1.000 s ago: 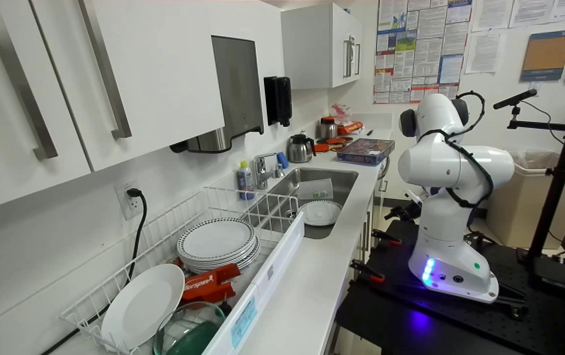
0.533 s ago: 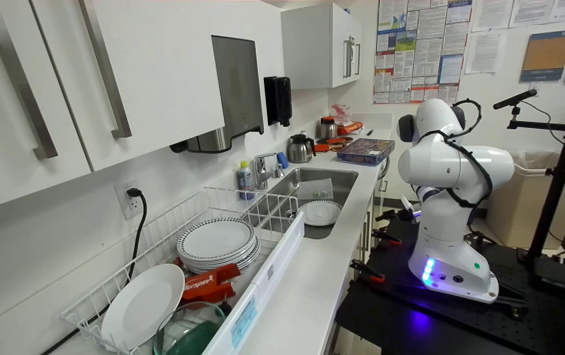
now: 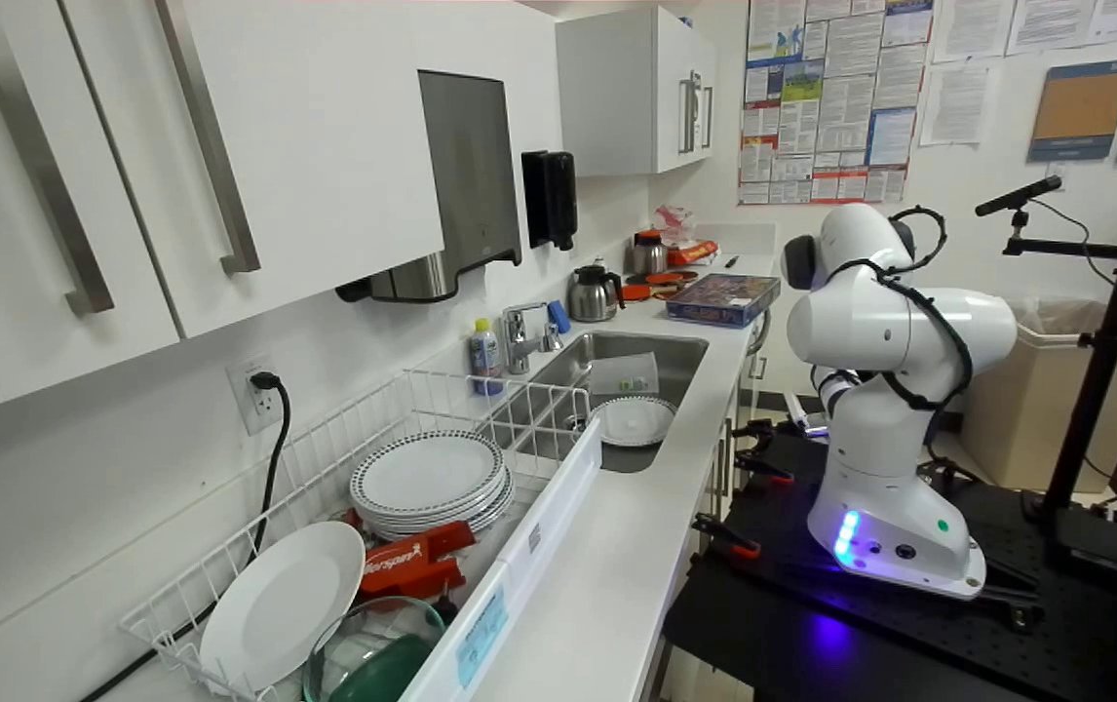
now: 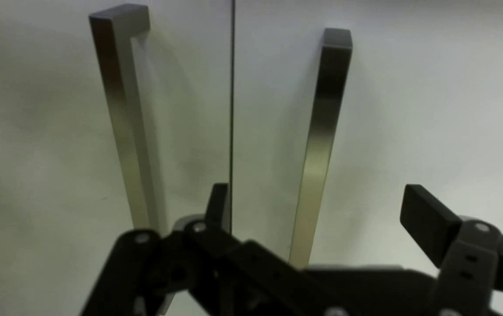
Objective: Open the bottom cabinet to your right
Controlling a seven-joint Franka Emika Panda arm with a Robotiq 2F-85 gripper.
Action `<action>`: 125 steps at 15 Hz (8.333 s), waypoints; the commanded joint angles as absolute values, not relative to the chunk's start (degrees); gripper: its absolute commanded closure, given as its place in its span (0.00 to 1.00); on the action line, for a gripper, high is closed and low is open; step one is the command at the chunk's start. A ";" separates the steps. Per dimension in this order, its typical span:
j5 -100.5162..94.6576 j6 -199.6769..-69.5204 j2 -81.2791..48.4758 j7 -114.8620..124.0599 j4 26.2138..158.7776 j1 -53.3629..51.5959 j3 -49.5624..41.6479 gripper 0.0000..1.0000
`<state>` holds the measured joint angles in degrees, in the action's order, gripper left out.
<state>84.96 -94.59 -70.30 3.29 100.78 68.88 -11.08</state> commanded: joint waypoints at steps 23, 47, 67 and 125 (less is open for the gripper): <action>97.52 -88.03 -71.01 3.20 104.38 66.01 -12.26 0.00; 98.00 -86.67 -71.18 4.31 105.63 64.33 -14.20 0.96; 89.02 -85.48 -77.67 7.29 90.56 68.60 -24.11 0.96; 39.20 -134.09 -4.26 -15.53 121.72 62.63 -23.74 0.00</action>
